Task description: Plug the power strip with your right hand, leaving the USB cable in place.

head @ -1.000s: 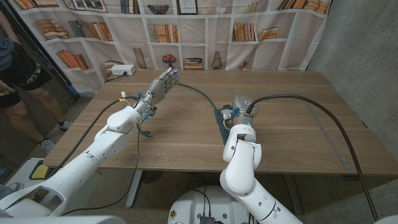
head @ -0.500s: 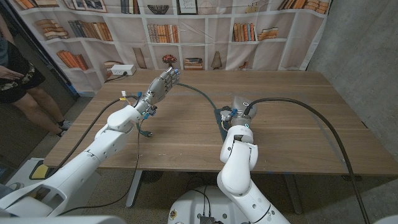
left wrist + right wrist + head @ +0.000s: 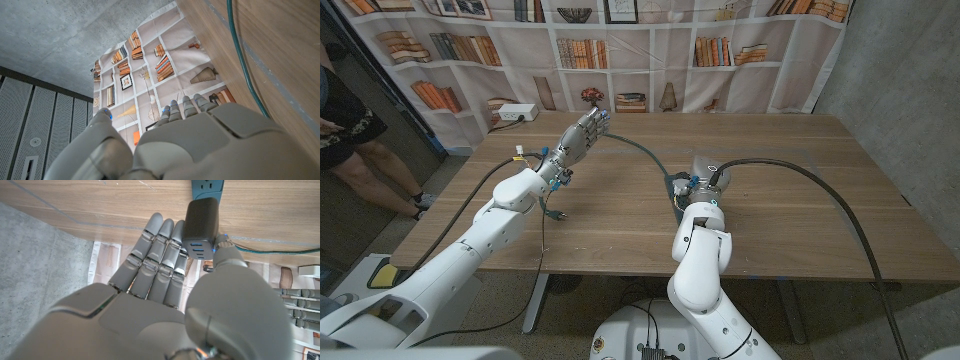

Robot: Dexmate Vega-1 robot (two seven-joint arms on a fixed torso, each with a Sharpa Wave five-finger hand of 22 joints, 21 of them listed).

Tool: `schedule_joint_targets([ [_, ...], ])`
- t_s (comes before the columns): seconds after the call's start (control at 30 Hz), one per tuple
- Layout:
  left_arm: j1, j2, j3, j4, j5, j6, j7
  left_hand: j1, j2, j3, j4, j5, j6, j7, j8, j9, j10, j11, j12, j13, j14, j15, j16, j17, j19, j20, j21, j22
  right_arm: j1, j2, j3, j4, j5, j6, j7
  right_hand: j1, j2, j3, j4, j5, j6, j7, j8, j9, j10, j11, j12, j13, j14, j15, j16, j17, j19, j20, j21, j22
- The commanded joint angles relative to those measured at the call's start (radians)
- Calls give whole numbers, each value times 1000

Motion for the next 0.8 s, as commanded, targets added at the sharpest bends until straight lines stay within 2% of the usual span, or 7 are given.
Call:
schedule_joint_targets([
  [0.03,-6,-3,4,0,4,5,4,-1,2,3,-4,2,8,4,-4,2,4,3,-1,4,8,2,-4,3,-6,3,-3,4,10,7,4,20,2,3,23,8,18,64,7,8,152,-146,7,2,110,-104,6,6,-5,-41,-3,0,-5,-58,4,0],
  [0.33,-8,-3,6,-1,4,7,3,1,3,2,-4,1,8,3,-4,3,2,3,-2,4,8,1,-4,3,-6,4,-3,5,17,9,4,38,0,-7,34,5,19,69,7,13,155,-145,9,2,116,-105,7,8,-5,-42,-1,1,-5,-59,8,1],
  [0.53,-6,0,6,-5,7,10,6,1,4,2,-4,0,9,4,-4,3,3,3,-2,4,8,2,-4,3,-6,4,-3,5,16,21,1,60,13,-31,-5,1,17,73,7,19,158,-144,10,3,121,-104,9,10,-6,-42,-1,1,-9,-58,9,0],
  [0.57,-6,0,6,-6,7,10,7,1,4,2,-4,0,9,4,-4,3,3,3,-2,4,8,2,-4,3,-7,4,-3,5,17,24,-1,65,13,-37,-9,0,16,76,6,24,158,-143,10,3,122,-96,9,11,-8,-42,-1,1,-10,-58,10,-1],
  [0.8,-2,3,5,-12,9,11,8,2,4,1,-4,0,9,5,-5,3,3,3,-3,4,7,2,-4,3,-7,7,-3,5,21,27,-6,84,29,-60,-22,-4,14,81,6,31,159,-141,11,3,119,-101,7,14,-15,-41,-3,1,-14,-57,12,-2],
])
